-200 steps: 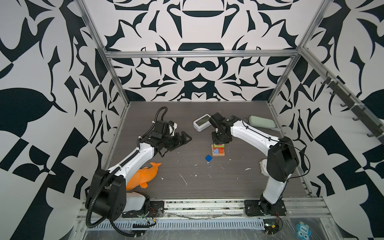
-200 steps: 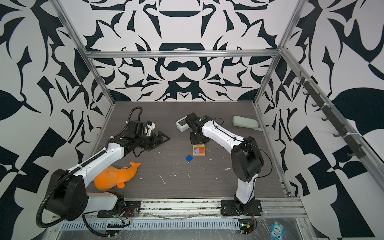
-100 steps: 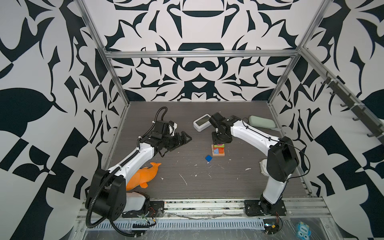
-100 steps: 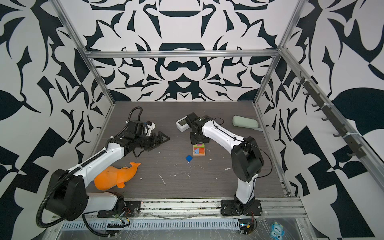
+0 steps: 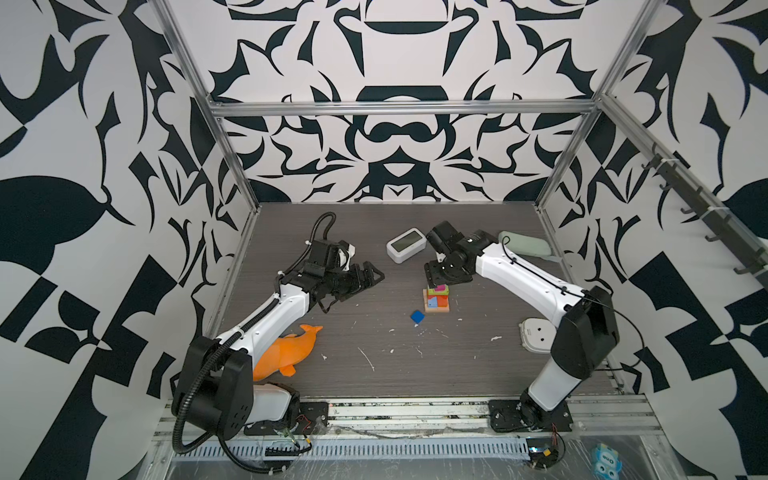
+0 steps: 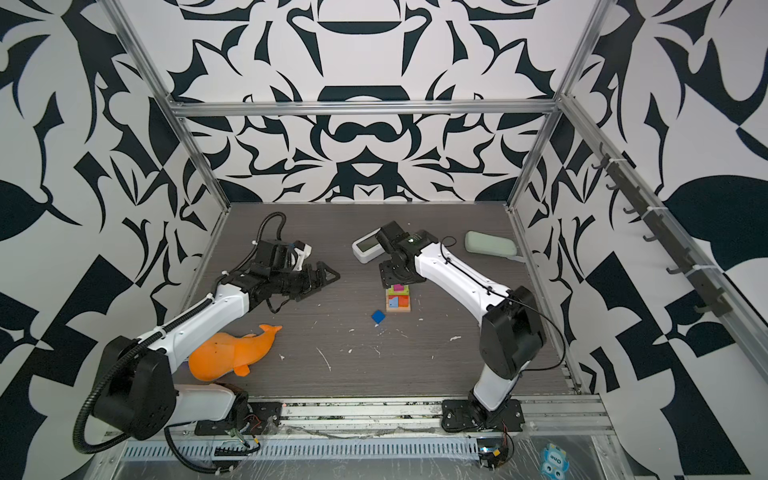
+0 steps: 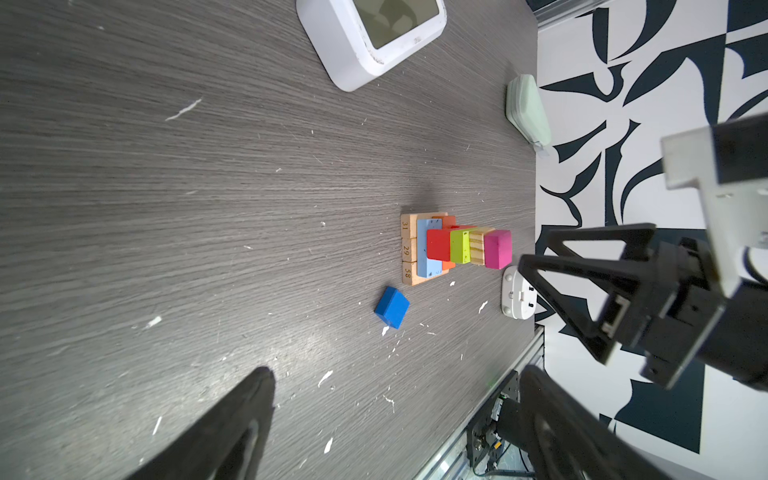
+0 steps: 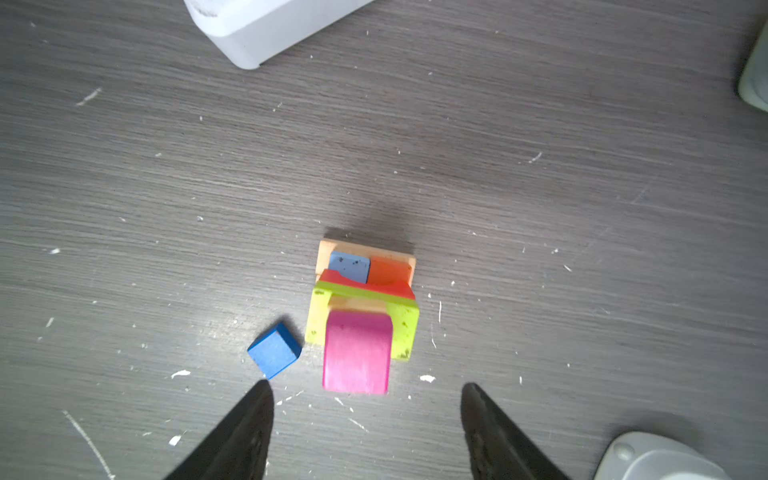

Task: Build the wood block tower
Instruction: 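Open the right gripper to release the magenta cube on the wood cube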

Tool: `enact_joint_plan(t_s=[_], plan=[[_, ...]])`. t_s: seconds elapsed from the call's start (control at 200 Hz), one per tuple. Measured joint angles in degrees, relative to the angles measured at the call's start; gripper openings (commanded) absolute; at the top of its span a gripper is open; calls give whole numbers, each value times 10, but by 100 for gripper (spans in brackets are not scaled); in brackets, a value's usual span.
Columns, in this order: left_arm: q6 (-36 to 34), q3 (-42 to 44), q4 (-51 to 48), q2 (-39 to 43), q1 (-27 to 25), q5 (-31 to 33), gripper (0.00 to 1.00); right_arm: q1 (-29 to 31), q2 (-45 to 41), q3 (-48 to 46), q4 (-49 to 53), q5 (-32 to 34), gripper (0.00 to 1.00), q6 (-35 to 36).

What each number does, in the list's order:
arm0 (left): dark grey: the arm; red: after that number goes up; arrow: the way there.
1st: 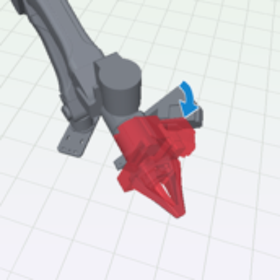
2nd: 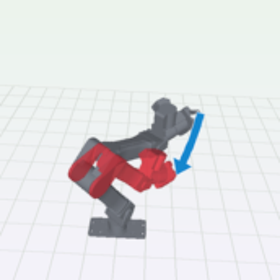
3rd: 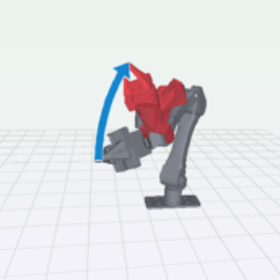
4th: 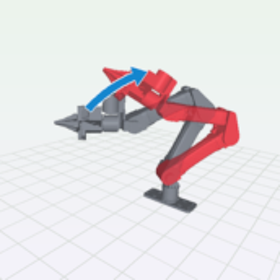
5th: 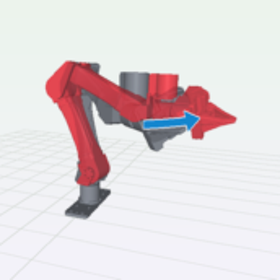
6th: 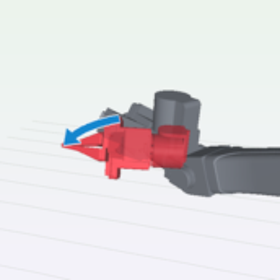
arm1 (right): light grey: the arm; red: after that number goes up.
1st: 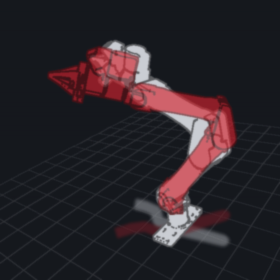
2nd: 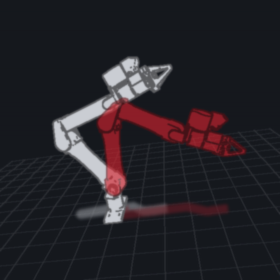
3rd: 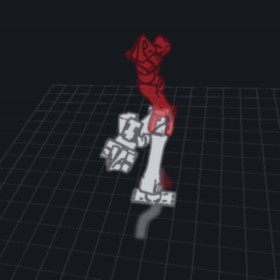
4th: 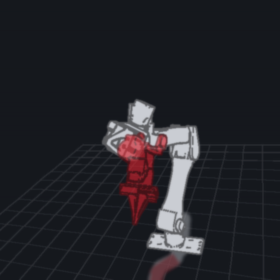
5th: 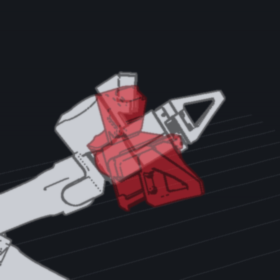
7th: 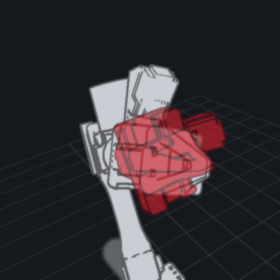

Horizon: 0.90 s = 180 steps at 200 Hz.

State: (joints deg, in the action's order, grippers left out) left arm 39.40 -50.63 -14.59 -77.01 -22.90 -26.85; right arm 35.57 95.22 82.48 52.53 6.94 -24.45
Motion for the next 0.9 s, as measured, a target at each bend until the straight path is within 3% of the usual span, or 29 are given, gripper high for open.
enact_joint_plan(t_s=[0.23,0.395,0.9], plan=[[0,0,0,-3,-2,0,94,-6,-33,-46,3,-15,84,7],[0,0,0,-4,-5,1,94,-14,-48,-76,3,-28,94,9],[0,-2,0,-5,-8,1,94,-59,-44,-127,-29,-64,95,19]])
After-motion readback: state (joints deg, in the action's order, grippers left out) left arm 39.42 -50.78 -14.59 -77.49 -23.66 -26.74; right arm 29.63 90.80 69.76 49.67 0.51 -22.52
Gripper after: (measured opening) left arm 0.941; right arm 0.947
